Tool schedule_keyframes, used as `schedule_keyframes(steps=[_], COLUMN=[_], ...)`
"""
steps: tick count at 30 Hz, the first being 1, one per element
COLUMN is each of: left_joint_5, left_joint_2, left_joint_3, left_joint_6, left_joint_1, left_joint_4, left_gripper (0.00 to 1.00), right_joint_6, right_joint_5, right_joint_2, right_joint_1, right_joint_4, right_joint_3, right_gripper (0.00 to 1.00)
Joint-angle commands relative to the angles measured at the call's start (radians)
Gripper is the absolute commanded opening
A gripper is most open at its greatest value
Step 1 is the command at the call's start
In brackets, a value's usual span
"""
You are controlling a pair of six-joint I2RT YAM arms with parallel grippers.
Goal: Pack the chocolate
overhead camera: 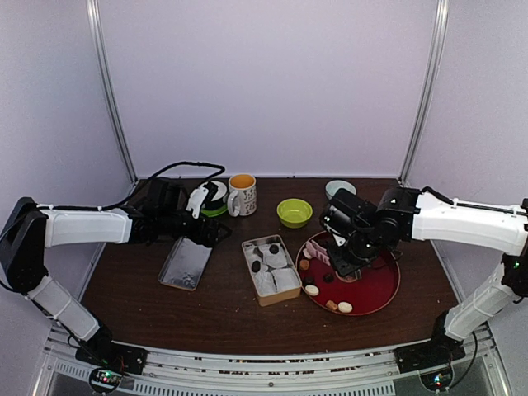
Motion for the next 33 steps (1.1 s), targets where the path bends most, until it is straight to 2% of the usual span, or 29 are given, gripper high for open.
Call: schedule_keyframes(steps=[1,6,21,33], left_joint_5=[-0.008,-0.003,0.015,0.014], left_joint_2=[-0.013,-0.011,-0.004,-0.003], left_joint_3=[-0.004,-0.003,0.0,0.002], left_joint_6=[0.017,0.018,0.012,0.012], left_joint_1=[0.0,-0.001,-0.001,0.0], left_joint_4=[0.03,0.029,0.03,0.03], left_gripper=[0.9,0.9,0.9,0.9], right_joint_6=[0.011,0.014,0.036,0.033], right_joint_5=[-0.012,0.001,0.026,0.087], right_joint_2=[0.008,0.031,0.083,0.108], right_joint_1=[-0.01,-0.019,-0.029,-0.028], right_joint_4=[0.048,0.069,0.096,0.049], right_joint_3=[-0.003,-0.001,-0.014,-0.006], right_gripper=[0.24,0.29,0.33,0.34])
